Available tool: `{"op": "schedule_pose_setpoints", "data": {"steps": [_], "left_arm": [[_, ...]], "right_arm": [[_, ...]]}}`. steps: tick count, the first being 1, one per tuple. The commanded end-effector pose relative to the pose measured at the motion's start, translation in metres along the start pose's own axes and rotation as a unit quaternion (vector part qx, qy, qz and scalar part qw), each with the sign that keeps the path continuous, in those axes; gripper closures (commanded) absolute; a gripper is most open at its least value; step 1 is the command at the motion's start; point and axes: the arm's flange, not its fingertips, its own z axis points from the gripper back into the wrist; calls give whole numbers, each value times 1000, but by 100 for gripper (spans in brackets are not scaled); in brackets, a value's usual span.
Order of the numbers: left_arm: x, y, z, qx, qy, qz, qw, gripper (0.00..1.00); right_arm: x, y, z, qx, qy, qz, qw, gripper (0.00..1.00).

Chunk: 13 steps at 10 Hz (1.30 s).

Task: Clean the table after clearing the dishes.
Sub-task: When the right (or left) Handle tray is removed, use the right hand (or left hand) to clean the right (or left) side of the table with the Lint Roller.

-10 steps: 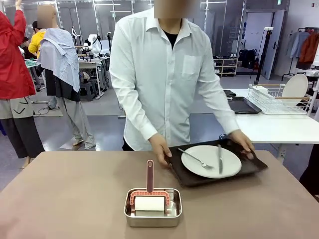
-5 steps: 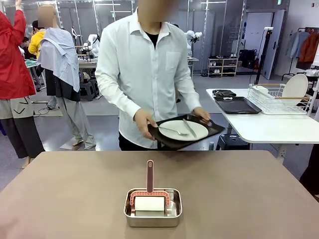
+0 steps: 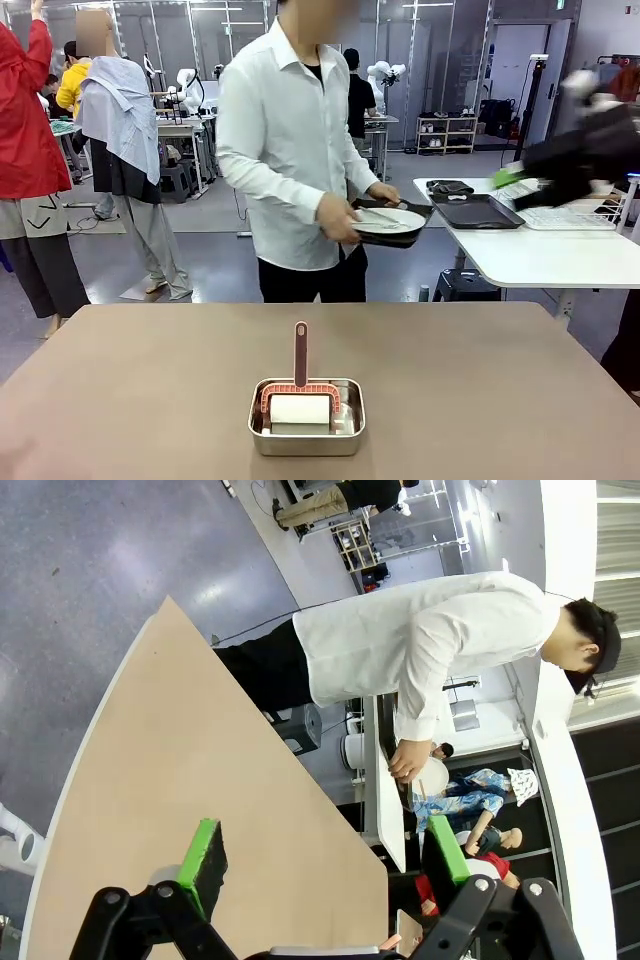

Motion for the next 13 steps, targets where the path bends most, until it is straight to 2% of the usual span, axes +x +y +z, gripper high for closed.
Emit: {"op": "schedule_pose_setpoints", "data": {"steps": [1, 3, 5, 7, 8, 12, 13], "left_arm": [[4, -1, 2, -3, 5, 5, 1000, 0], [4, -1, 2, -3, 5, 5, 1000, 0], [4, -1, 2, -3, 5, 5, 1000, 0], [4, -1, 2, -3, 5, 5, 1000, 0], [4, -1, 2, -3, 5, 5, 1000, 0], [4, -1, 2, -3, 5, 5, 1000, 0], [4, -1, 2, -3, 5, 5, 1000, 0]], "right_arm": [[24, -8, -53, -37, 93, 66, 993, 0], [23, 3, -116, -15, 164, 102, 981, 0], [15, 2, -148, 6, 197, 149, 969, 0], [4, 1, -149, -22, 213, 152, 965, 0], [5, 1, -162, 0, 206, 131, 970, 0], [5, -2, -159, -5, 211, 136, 968, 0], [12, 7, -188, 57, 242, 257, 934, 0]]}}
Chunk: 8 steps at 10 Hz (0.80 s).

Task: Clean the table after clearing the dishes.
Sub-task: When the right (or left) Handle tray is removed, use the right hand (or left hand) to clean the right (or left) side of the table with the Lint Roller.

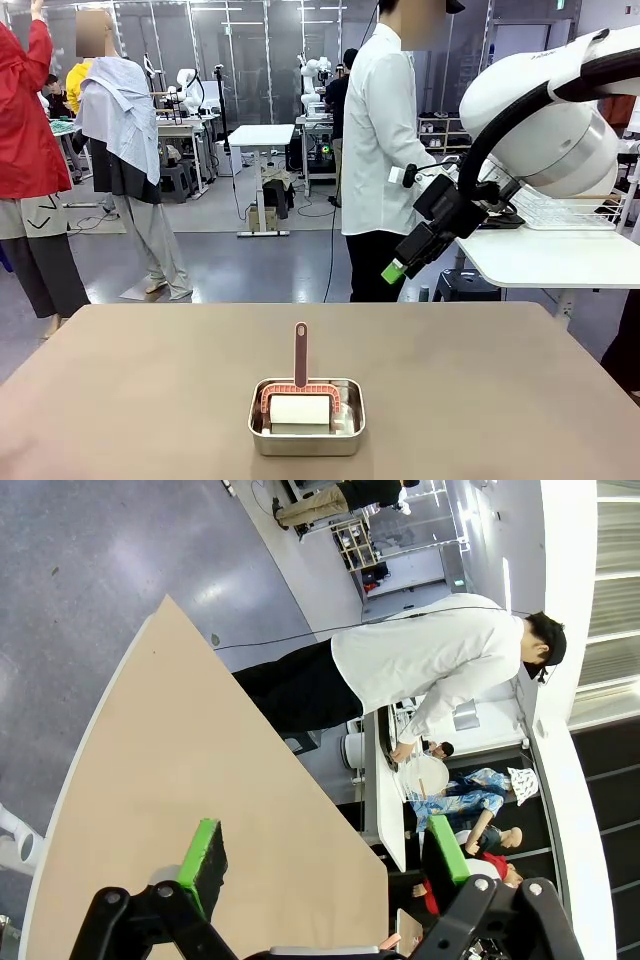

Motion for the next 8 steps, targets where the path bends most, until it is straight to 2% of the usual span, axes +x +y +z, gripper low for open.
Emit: {"op": "schedule_pose_setpoints", "data": {"steps": [1, 4, 5, 6, 8], "left_arm": [[4, -1, 3, -2, 5, 5, 1000, 0], [4, -1, 3, -2, 5, 5, 1000, 0], [4, -1, 3, -2, 5, 5, 1000, 0], [4, -1, 3, -2, 5, 5, 1000, 0], [4, -1, 3, -2, 5, 5, 1000, 0]], "right_arm": [[38, -4, -31, 5, 50, 116, 992, 0], [107, 5, -72, 13, 167, 230, 959, 0], [127, 11, -89, 13, 203, 269, 941, 0], [144, 11, -104, 22, 230, 293, 928, 0], [169, 7, -134, 53, 265, 287, 919, 0]]}}
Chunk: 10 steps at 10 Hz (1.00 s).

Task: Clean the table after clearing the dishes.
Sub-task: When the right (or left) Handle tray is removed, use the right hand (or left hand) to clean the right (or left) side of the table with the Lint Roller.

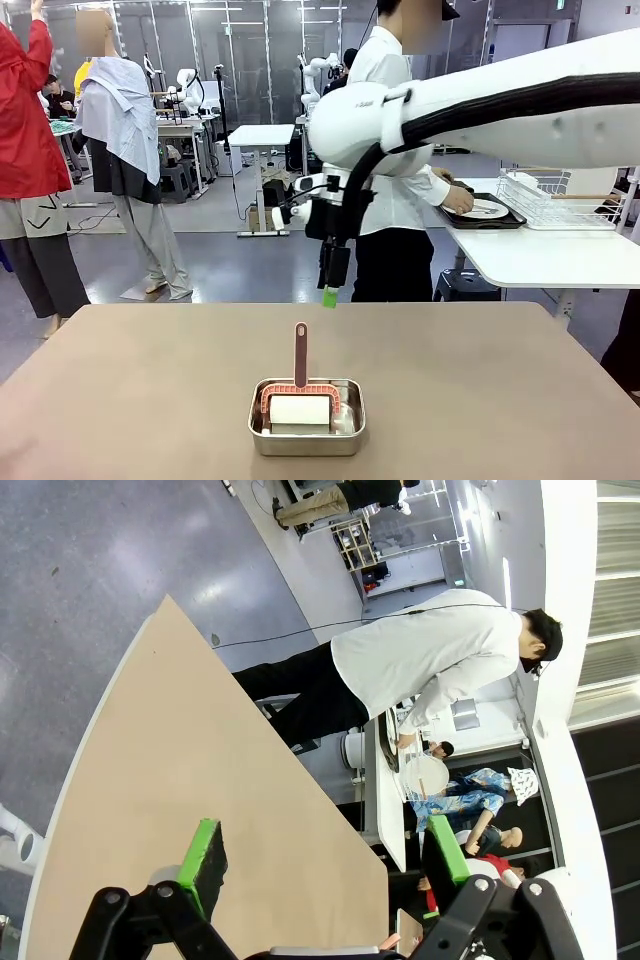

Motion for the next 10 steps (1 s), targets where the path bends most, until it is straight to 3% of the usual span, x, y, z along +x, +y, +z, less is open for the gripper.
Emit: {"op": "schedule_pose_setpoints", "data": {"steps": [1, 5, 10], "left_arm": [[4, -1, 3, -2, 5, 5, 1000, 0], [4, -1, 3, -2, 5, 5, 1000, 0], [4, -1, 3, -2, 5, 5, 1000, 0]], "right_arm": [[27, -28, 0, 37, 21, -13, 999, 0], [46, -35, -34, 55, 64, -70, 994, 0], [42, -32, -82, 88, 76, -64, 991, 0]]}}
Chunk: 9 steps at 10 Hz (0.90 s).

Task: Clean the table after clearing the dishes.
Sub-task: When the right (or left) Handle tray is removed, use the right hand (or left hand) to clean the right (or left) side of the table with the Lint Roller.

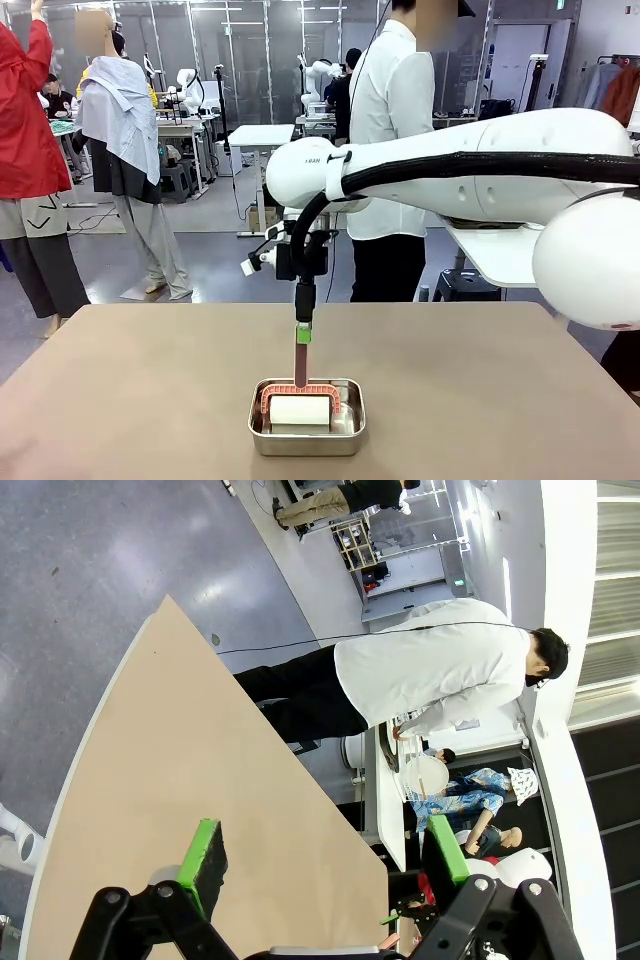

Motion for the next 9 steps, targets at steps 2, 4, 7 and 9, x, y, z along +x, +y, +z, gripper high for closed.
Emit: {"op": "schedule_pose_setpoints", "data": {"steps": [2, 4, 7, 9], "left_arm": [[4, -1, 3, -2, 5, 5, 1000, 0], [4, -1, 3, -2, 5, 5, 1000, 0], [4, -1, 3, -2, 5, 5, 1000, 0], [4, -1, 3, -2, 5, 5, 1000, 0]], "right_arm": [[8, 5, -13, 20, 11, -10, 1000, 0], [9, 5, -23, 35, 8, -4, 999, 0], [10, 3, -28, 52, -1, 0, 999, 0], [11, 1, -29, 61, 6, 3, 998, 60]]}}
